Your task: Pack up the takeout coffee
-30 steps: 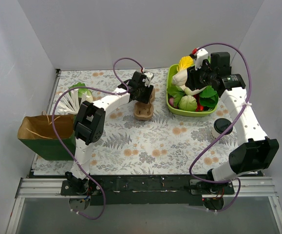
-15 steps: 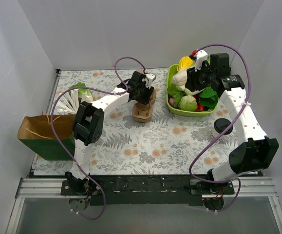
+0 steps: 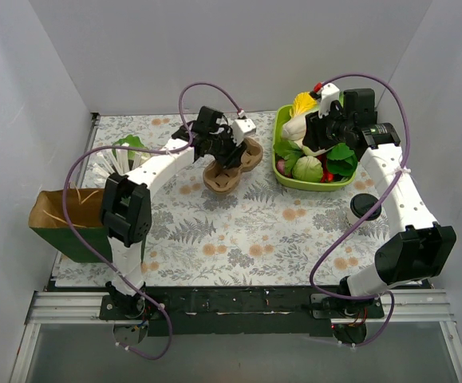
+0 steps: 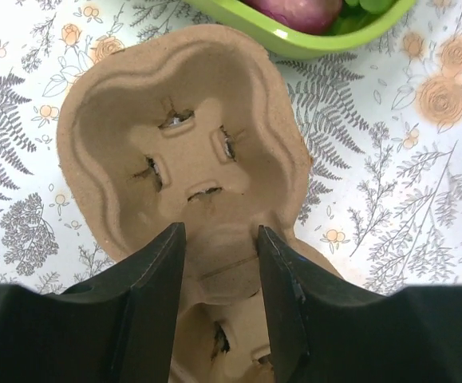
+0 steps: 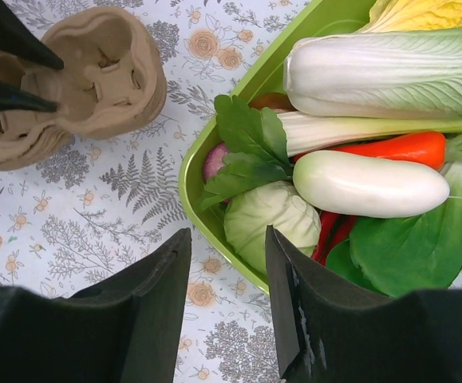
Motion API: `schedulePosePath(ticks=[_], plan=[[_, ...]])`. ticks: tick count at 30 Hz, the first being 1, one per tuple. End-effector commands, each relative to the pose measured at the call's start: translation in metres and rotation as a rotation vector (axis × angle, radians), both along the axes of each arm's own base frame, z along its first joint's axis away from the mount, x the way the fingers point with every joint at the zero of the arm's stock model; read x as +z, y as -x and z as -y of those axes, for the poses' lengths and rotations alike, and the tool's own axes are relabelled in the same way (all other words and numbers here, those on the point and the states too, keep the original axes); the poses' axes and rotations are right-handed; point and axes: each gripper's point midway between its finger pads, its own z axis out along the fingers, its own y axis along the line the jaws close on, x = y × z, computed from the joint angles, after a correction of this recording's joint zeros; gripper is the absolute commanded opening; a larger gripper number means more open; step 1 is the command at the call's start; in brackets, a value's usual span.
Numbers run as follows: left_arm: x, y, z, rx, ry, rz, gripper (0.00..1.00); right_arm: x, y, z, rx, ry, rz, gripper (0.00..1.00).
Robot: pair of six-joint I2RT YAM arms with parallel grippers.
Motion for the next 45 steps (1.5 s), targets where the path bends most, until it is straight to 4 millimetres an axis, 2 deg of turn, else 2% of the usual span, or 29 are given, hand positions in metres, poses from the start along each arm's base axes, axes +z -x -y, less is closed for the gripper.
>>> schedulePosePath(ticks=[1, 3, 4, 5, 6, 7, 8, 9, 10, 11, 12, 13, 14, 16, 17, 18, 20, 24, 26, 27, 29, 31, 36, 45], plan=[[0.066, -0.001, 0.015, -0.093, 0.132, -0.061, 0.0, 0.008, -0.002, -0.003, 0.001, -0.034, 0.024, 0.5], [0.062, -0.028, -0.002, 0.056, 0.077, 0.027, 0.0, 0.004, 0.0, -0.004, 0.003, -0.037, 0.013, 0.5], [0.042, -0.035, -0.012, 0.085, 0.041, 0.064, 0.0, 0.001, 0.001, -0.006, 0.013, -0.047, 0.002, 0.5], [0.055, -0.036, -0.013, 0.085, 0.034, 0.083, 0.0, 0.0, 0.002, -0.007, 0.02, -0.053, -0.006, 0.5], [0.082, -0.018, 0.006, -0.027, 0.13, 0.042, 0.0, -0.001, 0.005, -0.01, 0.033, -0.061, -0.019, 0.5], [0.122, -0.018, 0.011, 0.01, 0.222, 0.055, 0.0, -0.002, 0.008, -0.012, 0.038, -0.07, -0.025, 0.51], [0.122, -0.026, 0.009, 0.073, 0.24, 0.078, 0.0, -0.005, 0.01, -0.012, 0.039, -0.079, -0.038, 0.51], [0.108, -0.039, -0.007, 0.159, 0.192, 0.132, 0.0, -0.008, 0.014, -0.016, 0.055, -0.097, -0.052, 0.51], [0.086, -0.043, -0.015, 0.138, 0.105, 0.172, 0.0, -0.018, 0.017, -0.019, 0.063, -0.109, -0.085, 0.51], [0.079, -0.045, -0.018, 0.153, 0.08, 0.149, 0.0, -0.021, 0.019, -0.021, 0.065, -0.126, -0.106, 0.51], [0.075, -0.045, -0.018, 0.166, 0.073, 0.109, 0.0, -0.021, 0.021, -0.025, 0.08, -0.142, -0.116, 0.51], [0.062, -0.03, -0.018, 0.149, 0.05, 0.005, 0.0, -0.022, 0.023, -0.025, 0.079, -0.146, -0.123, 0.51], [0.061, -0.025, -0.011, 0.141, 0.073, -0.054, 0.14, -0.021, 0.023, -0.026, 0.079, -0.154, -0.127, 0.51], [0.053, -0.009, -0.001, 0.11, 0.113, -0.127, 0.28, -0.023, 0.023, -0.027, 0.081, -0.158, -0.131, 0.51], [0.058, -0.004, 0.002, 0.117, 0.14, -0.133, 0.37, -0.024, 0.023, -0.027, 0.083, -0.157, -0.131, 0.51], [0.037, 0.005, 0.0, 0.123, 0.124, -0.165, 0.41, -0.024, 0.022, -0.028, 0.082, -0.157, -0.133, 0.51], [0.036, 0.002, 0.008, 0.125, 0.136, -0.117, 0.46, -0.024, 0.022, -0.027, 0.079, -0.161, -0.139, 0.51], [0.008, -0.014, 0.012, 0.163, 0.078, -0.14, 0.56, -0.025, 0.022, -0.028, 0.079, -0.164, -0.141, 0.51], [0.006, -0.021, 0.015, 0.17, 0.072, -0.132, 0.57, -0.026, 0.023, -0.027, 0.076, -0.163, -0.143, 0.51], [-0.003, -0.023, 0.015, 0.174, 0.062, -0.146, 0.57, -0.028, 0.024, -0.027, 0.076, -0.159, -0.149, 0.51], [-0.004, -0.028, 0.017, 0.18, 0.053, -0.14, 0.57, -0.027, 0.025, -0.027, 0.076, -0.16, -0.145, 0.52], [-0.013, -0.032, 0.017, 0.191, 0.037, -0.149, 0.55, -0.028, 0.026, -0.026, 0.072, -0.156, -0.143, 0.52], [-0.02, -0.04, 0.015, 0.213, 0.022, -0.138, 0.52, -0.029, 0.027, -0.024, 0.068, -0.152, -0.143, 0.52], [-0.028, -0.038, 0.018, 0.198, 0.021, -0.159, 0.5, -0.032, 0.026, -0.023, 0.064, -0.143, -0.145, 0.52]])
